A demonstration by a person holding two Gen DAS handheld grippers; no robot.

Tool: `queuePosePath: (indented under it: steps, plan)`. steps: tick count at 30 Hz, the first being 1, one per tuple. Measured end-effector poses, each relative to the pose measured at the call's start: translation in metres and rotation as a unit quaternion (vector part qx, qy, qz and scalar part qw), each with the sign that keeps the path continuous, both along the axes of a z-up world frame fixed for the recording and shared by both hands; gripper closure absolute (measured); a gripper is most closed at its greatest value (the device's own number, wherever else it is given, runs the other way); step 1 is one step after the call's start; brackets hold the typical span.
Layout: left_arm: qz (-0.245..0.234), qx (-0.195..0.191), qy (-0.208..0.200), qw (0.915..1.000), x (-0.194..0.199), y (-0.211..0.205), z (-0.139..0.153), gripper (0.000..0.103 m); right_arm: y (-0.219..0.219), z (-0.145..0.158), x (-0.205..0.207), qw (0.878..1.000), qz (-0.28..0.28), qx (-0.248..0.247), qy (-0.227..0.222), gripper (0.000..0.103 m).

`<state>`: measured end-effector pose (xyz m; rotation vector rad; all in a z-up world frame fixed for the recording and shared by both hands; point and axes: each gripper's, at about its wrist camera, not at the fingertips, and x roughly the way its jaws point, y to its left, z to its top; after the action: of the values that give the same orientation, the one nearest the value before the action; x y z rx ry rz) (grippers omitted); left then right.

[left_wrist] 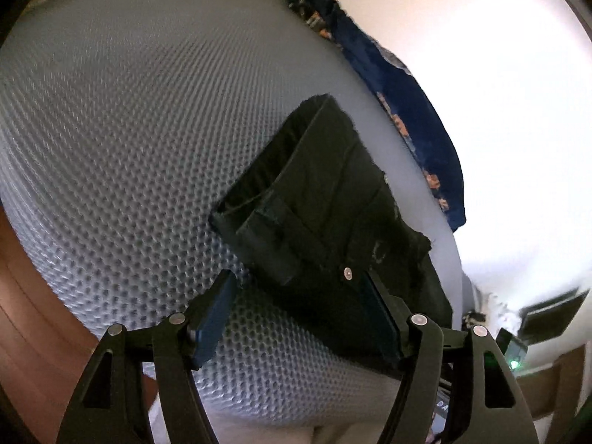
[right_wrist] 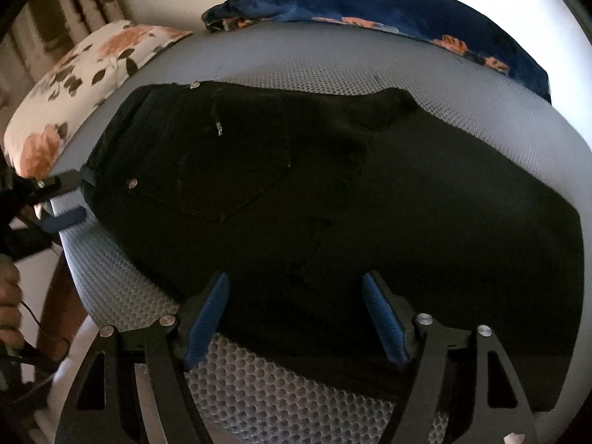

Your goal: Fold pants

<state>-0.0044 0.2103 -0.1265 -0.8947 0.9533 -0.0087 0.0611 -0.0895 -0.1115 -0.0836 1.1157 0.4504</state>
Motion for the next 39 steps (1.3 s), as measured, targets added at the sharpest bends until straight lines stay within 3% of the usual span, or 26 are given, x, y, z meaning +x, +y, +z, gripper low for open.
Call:
queuePosePath:
  steps: [3,8,16,18,20,22,26,32,35,39]
  plan:
    - [0.012,-0.031,-0.003,0.9994,0.003,0.002,-0.010,0.034,-0.003,-0.001,0.001,1.000,-0.007,0.006,0.003,0.031]
    - [0.038,-0.043,-0.034,0.9978,0.011,0.014,-0.013,0.034,0.003,-0.003,0.001,1.000,-0.003,-0.001,0.001,0.024]
    - [0.043,0.023,-0.081,0.9955,0.033,0.009,-0.012,0.036,0.002,-0.004,0.001,1.000,-0.005,0.006,0.000,0.022]
    - [0.038,0.046,-0.071,0.9957,0.034,0.007,-0.013,0.052,0.001,-0.004,0.001,1.000,-0.007,0.010,0.002,0.022]
    - [0.031,0.030,-0.066,0.9969,0.037,0.009,-0.016,0.069,0.000,-0.003,0.002,1.000,-0.012,0.018,0.004,0.022]
    - [0.031,0.006,-0.068,0.9972,0.040,0.011,-0.014,0.074,-0.001,-0.003,0.004,1.000,-0.014,0.024,0.007,0.022]
    - [0.004,0.050,-0.085,0.9951,0.043,-0.002,0.016,0.077,-0.013,0.003,0.009,0.998,-0.030,0.051,0.019,0.021]
    - [-0.043,0.031,-0.158,0.9861,0.055,-0.031,0.079,0.078,-0.054,0.029,0.019,0.993,-0.085,0.084,0.009,0.021]
    - [-0.088,0.048,-0.189,0.9768,0.065,-0.063,0.115,0.078,-0.087,0.046,0.023,0.986,-0.124,0.107,0.000,0.021]
    - [-0.163,0.064,-0.231,0.9571,0.078,-0.118,0.154,0.079,-0.145,0.064,0.024,0.972,-0.189,0.141,-0.013,0.021]
